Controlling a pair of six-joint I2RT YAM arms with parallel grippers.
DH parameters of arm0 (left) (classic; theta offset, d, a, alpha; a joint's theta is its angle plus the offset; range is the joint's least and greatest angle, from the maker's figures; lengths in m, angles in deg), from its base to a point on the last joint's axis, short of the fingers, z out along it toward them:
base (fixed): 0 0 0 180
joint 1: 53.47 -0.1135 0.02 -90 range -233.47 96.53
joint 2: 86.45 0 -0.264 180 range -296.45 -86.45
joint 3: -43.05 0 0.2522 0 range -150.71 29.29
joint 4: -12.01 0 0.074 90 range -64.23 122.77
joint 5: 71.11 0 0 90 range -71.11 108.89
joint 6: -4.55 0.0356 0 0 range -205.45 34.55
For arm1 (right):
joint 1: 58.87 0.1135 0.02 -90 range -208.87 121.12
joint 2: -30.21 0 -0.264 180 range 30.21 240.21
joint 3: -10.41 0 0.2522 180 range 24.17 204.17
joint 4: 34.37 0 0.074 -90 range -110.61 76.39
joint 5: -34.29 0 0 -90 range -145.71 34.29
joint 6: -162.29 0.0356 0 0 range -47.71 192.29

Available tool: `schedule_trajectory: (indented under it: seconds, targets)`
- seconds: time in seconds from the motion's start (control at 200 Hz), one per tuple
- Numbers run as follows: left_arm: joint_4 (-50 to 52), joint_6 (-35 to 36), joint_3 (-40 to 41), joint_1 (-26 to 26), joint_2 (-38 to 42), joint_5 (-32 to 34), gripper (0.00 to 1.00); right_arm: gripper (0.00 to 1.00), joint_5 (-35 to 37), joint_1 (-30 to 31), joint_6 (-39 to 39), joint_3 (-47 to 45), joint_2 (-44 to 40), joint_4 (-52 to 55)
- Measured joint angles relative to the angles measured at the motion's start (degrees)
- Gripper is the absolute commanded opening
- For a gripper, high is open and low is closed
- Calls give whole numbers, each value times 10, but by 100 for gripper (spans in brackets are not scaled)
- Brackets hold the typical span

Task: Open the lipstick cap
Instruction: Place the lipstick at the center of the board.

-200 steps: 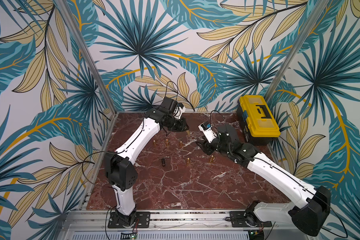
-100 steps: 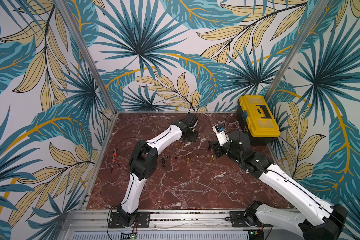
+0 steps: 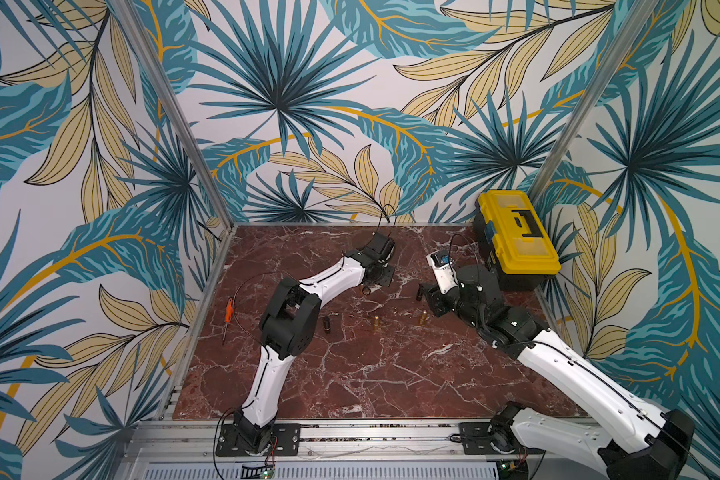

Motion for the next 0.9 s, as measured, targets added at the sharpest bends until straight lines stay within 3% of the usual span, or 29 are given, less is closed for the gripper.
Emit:
schedule_trajectory:
  seconds: [0.571,0.791,0.896]
  targets:
    - [-29,17,19,8,-19,12,10,51,0,0,0,0,1,0]
    - [-42,18,26,10,-19,13,34,51,0,0,0,0,1,0]
    - [-40,18,34,11,-19,12,37,51,0,0,0,0,3,0]
